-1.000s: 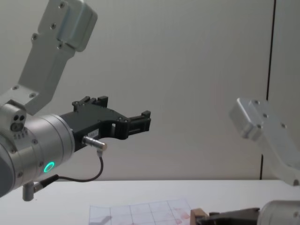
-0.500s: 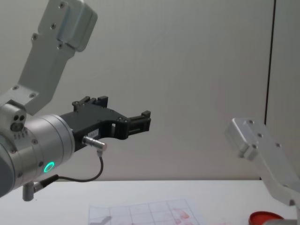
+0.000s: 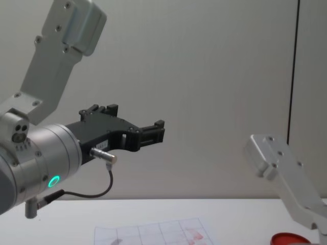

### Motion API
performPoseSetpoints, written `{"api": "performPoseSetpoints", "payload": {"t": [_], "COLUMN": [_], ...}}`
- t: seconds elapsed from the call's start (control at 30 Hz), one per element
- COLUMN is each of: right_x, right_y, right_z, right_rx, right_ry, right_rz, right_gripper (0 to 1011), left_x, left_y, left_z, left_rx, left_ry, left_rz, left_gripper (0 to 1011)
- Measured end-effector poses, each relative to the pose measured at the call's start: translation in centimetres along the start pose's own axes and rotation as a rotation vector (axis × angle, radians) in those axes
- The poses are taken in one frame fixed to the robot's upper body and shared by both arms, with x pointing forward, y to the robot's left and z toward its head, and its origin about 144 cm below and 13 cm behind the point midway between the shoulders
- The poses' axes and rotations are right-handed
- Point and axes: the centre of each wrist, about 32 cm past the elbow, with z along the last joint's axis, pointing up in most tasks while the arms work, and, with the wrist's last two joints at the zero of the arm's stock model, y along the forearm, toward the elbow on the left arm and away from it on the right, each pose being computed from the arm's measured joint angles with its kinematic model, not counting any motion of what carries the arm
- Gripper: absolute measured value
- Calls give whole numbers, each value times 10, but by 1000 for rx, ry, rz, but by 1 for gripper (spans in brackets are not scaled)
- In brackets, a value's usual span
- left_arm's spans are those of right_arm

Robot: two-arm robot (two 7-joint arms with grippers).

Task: Use the one hand to pick up the stamp and affix it onto the A4 paper.

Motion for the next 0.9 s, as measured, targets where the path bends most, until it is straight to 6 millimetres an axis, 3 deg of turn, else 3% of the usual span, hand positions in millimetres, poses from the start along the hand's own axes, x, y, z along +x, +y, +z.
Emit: {"api": "performPoseSetpoints", "payload": {"t": [0.9], "right_x": [-2], "right_y": [1], "right_z": [-3], "right_rx": [-13], "right_ry": [-12], "right_rz": [-8], "right_gripper": [213], "left_x": [0], "left_y": [0], "left_z": [0], "left_rx": [0], "left_ry": [0], "left_rz": [0], "left_gripper": [1001]}}
